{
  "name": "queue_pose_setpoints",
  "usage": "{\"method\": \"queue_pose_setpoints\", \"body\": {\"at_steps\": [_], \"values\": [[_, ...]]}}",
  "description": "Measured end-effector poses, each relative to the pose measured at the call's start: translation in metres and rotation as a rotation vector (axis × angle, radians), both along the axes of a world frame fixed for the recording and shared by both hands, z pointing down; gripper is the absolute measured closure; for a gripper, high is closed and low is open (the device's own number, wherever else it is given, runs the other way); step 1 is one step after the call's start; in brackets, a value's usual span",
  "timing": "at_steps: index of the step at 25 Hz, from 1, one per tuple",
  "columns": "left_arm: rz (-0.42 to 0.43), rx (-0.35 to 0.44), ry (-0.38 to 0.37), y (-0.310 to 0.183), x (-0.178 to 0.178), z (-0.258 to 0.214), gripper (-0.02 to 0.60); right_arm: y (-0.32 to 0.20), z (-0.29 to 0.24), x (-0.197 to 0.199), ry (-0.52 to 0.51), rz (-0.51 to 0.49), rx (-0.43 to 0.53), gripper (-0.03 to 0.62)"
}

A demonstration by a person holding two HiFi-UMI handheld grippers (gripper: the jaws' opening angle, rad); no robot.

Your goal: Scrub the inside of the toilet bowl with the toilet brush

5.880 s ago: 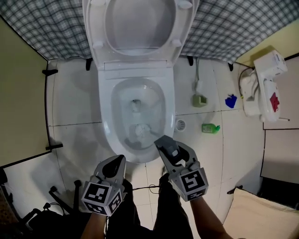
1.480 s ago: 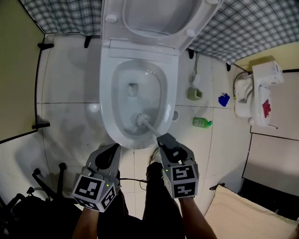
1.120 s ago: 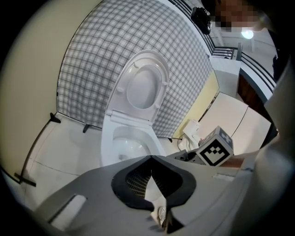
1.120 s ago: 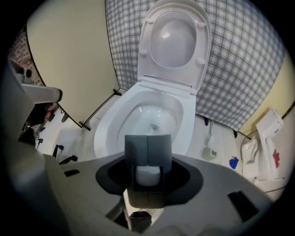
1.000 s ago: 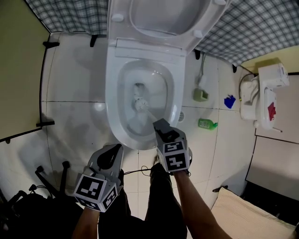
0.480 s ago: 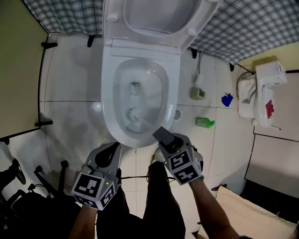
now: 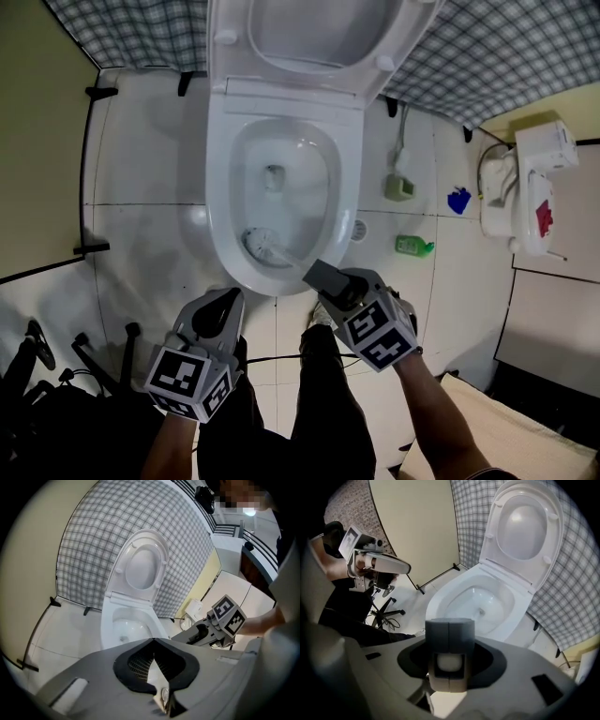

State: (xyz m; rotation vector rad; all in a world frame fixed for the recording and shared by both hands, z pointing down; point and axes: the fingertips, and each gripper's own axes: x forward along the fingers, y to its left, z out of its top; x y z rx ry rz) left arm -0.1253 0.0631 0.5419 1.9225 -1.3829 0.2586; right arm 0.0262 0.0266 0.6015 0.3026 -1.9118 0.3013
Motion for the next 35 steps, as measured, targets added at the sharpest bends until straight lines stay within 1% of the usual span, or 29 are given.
{"method": "queue_pose_setpoints", "body": {"at_steps": [3, 6, 8, 12, 17, 21, 24, 26, 29, 31, 35], "values": [[-0.009, 0.003, 0.003, -0.001, -0.004, 0.000, 0.589, -0.014, 0.011, -0.007, 0.022, 0.039, -0.010, 0.408], [-0.023, 0.000, 0.002, -0.003, -0.008, 0.001, 0.589, -0.038, 0.030, -0.008, 0.056, 0.052, 0.021, 0.408], [-0.013, -0.002, -0.004, -0.005, -0.009, 0.003, 0.589, -0.057, 0.044, -0.010, 0.072, 0.067, 0.034, 0.408], [-0.005, -0.009, -0.001, -0.010, -0.007, 0.006, 0.589, -0.086, 0.073, -0.019, 0.109, 0.117, 0.026, 0.408], [0.007, -0.010, 0.008, -0.021, 0.000, 0.006, 0.589, -0.112, 0.100, -0.030, 0.166, 0.121, 0.046, 0.407], [0.000, -0.004, 0.013, -0.030, 0.001, 0.005, 0.589, -0.127, 0.115, -0.035, 0.179, 0.124, 0.056, 0.407], [0.003, -0.013, 0.004, -0.032, 0.000, 0.007, 0.589, -0.134, 0.120, -0.036, 0.162, 0.145, 0.046, 0.407], [0.000, -0.017, 0.002, -0.035, -0.001, 0.009, 0.589, -0.140, 0.109, -0.039, 0.119, 0.139, 0.054, 0.408], [-0.002, -0.019, 0.006, -0.036, 0.000, 0.014, 0.589, -0.143, 0.086, -0.049, 0.044, 0.108, 0.099, 0.408], [0.003, -0.027, 0.012, -0.035, 0.004, 0.015, 0.589, -0.144, 0.078, -0.059, 0.014, 0.081, 0.128, 0.407], [0.008, -0.021, 0.018, -0.038, 0.007, 0.013, 0.589, -0.160, 0.056, -0.071, -0.045, 0.107, 0.202, 0.407]]}}
